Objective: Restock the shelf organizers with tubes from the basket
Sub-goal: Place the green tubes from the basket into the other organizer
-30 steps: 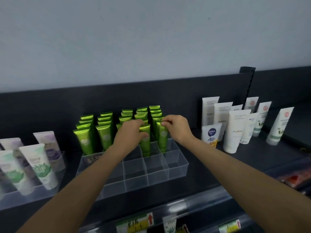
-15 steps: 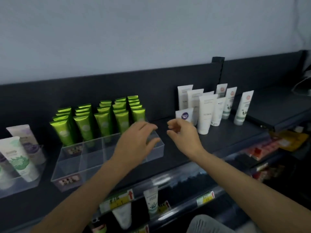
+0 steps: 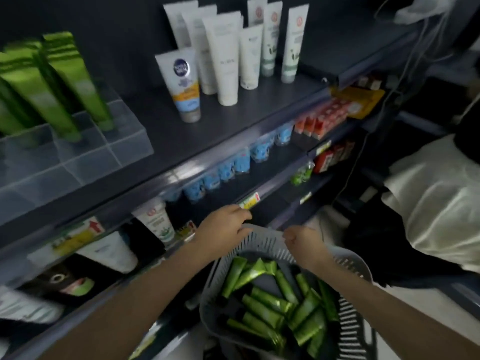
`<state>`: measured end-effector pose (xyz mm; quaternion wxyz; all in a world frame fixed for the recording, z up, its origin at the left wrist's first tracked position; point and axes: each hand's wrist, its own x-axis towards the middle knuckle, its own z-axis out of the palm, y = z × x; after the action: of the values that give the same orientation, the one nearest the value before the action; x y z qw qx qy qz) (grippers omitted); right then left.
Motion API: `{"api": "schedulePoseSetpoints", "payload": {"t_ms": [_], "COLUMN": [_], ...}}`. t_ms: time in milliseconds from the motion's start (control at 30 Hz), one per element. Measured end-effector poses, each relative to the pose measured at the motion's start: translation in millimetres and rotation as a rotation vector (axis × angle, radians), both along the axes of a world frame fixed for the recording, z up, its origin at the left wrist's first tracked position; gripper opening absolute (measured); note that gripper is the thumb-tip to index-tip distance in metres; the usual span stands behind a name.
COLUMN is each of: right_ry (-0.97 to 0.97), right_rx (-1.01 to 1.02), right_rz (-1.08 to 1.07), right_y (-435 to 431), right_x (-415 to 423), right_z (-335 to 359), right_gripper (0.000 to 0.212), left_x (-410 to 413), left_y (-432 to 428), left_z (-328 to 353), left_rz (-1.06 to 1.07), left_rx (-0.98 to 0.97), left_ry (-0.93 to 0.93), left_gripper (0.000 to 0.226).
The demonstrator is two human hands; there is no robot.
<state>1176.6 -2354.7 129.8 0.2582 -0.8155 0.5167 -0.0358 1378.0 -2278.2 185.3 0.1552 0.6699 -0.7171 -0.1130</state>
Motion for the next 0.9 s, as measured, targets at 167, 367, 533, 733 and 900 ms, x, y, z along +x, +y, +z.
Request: {"api": "schedulePoseSetpoints", "payload": {"t_ms": [167, 367, 533, 733, 900], "right_ry": [0.156, 0.321, 0.346, 0.4, 0.503], "right_rx": [0.146, 0.239, 0.343, 0.416, 0.386], "right_rz": [-0.027, 0.003, 0.054, 0.077, 0.024], "right_y": [8, 11, 9, 17, 14], "right_x": [-53, -84, -84, -59, -41], "right_z": [-58, -133, -164, -201, -218], "right_gripper": [0.019, 0.026, 0.029, 0.027, 0.029], "left_x": [-29, -39, -42, -51, -58], "left_y": [-2, 0, -8, -19, -27], "left_z": [-75, -147, -190, -233, -263], "left_rz": [0.024, 0.076, 0.15, 0.17, 0.159], "left_rx": [0.21, 0.415, 0.496, 0.523, 0.549], "left_ry": [0.034, 0.002, 0.041, 0.035, 0.007], "left_gripper": [0.023, 0.024, 0.025, 0.028, 0.04]}}
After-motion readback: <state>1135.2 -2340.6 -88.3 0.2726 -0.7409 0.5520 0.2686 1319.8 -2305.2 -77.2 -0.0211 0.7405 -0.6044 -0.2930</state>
